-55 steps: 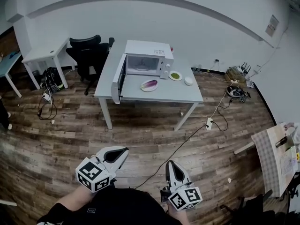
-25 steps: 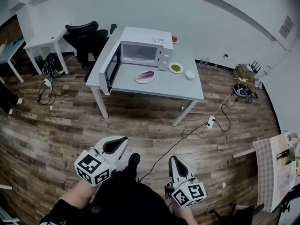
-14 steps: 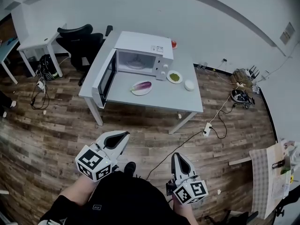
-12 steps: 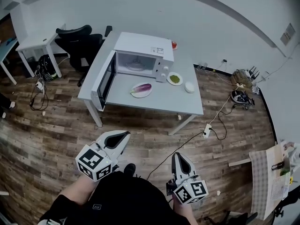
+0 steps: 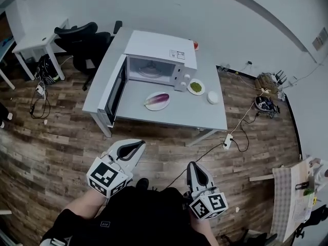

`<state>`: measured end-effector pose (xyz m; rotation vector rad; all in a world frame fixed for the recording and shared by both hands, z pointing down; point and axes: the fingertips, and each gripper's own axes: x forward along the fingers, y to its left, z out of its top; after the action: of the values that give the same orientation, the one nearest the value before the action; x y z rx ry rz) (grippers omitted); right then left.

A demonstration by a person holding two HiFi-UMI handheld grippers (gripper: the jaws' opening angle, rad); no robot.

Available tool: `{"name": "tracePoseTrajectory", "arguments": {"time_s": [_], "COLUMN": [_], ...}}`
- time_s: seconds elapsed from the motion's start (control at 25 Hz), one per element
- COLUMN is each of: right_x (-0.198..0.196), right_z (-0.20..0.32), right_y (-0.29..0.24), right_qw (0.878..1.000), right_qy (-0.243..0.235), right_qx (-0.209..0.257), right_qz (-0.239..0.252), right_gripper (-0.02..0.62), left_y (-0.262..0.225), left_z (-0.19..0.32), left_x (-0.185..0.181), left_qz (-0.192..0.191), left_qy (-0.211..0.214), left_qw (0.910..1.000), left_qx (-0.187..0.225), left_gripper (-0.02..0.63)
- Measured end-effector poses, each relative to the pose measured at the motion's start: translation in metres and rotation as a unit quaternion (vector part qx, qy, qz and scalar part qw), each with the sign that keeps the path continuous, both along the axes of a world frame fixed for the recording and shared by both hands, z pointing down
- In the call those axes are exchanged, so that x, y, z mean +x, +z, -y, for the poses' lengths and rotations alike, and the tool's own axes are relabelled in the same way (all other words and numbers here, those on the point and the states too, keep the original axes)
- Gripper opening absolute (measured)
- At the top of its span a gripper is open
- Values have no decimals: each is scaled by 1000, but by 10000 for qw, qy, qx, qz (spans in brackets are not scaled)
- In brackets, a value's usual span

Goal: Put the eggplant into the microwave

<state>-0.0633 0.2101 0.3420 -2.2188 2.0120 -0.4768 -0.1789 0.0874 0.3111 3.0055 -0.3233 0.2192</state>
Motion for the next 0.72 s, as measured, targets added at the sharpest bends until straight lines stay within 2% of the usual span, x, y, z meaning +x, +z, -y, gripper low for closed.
{"name": "tracePoseTrajectory", "arguments": {"time_s": [0.48,0.72], "right_x": [20,51], "right_z": [41,67], "right_y": [17,19], "right_qw": [9994,9987], "right_qy": [-297,-457], "right_qx": [-79,-40], "right_qz": [181,229], "right_gripper": [15,14], "left_y": [18,21], "left_z": [25,43], "left_x": [26,55], "left_qz": [209,296], "left_qy": [-52,-167], "left_qw": [9997,9994], "left_qx": [-83,-56], "left_gripper": [8,8]}}
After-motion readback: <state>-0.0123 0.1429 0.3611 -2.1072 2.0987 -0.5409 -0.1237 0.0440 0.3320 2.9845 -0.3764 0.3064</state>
